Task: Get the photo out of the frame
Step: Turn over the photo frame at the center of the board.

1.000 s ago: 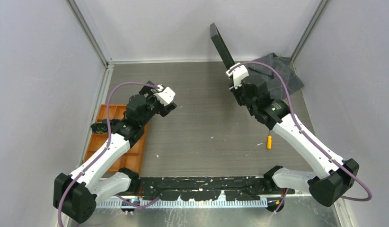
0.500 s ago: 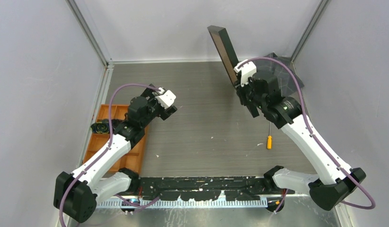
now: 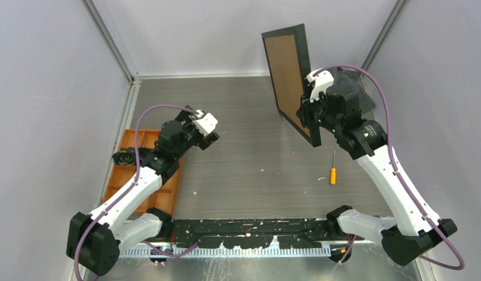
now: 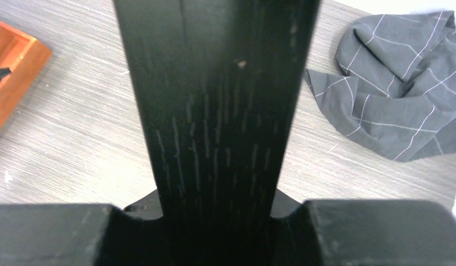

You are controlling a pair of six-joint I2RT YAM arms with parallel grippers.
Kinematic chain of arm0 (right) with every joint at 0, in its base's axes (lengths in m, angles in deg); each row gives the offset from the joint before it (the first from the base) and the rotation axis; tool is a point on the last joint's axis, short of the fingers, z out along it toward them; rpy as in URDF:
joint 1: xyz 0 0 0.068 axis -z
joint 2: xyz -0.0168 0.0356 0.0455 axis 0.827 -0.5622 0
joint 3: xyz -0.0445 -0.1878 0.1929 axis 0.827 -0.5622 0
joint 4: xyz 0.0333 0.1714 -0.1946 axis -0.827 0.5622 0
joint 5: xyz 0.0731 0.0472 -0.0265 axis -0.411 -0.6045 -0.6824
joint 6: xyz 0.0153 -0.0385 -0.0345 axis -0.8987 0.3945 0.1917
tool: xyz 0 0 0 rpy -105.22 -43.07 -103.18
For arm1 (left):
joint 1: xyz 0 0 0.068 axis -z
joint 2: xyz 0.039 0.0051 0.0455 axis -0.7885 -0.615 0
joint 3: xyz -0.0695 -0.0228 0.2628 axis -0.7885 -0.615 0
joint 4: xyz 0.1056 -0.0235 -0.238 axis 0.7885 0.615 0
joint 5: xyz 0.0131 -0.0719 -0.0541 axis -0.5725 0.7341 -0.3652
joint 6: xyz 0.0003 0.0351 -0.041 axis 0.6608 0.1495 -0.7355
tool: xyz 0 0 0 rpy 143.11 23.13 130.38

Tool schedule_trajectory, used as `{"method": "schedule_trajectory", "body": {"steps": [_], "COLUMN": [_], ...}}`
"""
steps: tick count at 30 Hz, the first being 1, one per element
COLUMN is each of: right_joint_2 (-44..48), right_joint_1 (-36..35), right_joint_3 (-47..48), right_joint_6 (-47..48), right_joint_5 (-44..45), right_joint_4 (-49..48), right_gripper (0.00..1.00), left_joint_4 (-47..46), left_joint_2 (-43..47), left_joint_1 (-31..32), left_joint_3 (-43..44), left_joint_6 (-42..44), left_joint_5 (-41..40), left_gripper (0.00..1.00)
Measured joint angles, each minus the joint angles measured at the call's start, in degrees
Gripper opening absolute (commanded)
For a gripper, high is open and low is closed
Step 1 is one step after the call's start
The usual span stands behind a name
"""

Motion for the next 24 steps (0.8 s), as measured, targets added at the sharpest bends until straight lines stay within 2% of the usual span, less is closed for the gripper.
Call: {"method": "schedule_trajectory", "body": {"steps": [24], "right_joint_2": [-0.4], "right_joint_1": [7.0], "right_joint_3": [7.3], "right_joint_6": [-16.9], "right_joint_5": [-9.4], "right_joint_4": [7.6], "right_gripper": [0.01], "left_joint_4": [0.0], "left_joint_2": [0.0], "left_joint_1": [-0.3], "left_joint_3": [-0.5], "left_joint_6": [-0.3], "left_joint_5": [2.7], "left_gripper": [1.0]}}
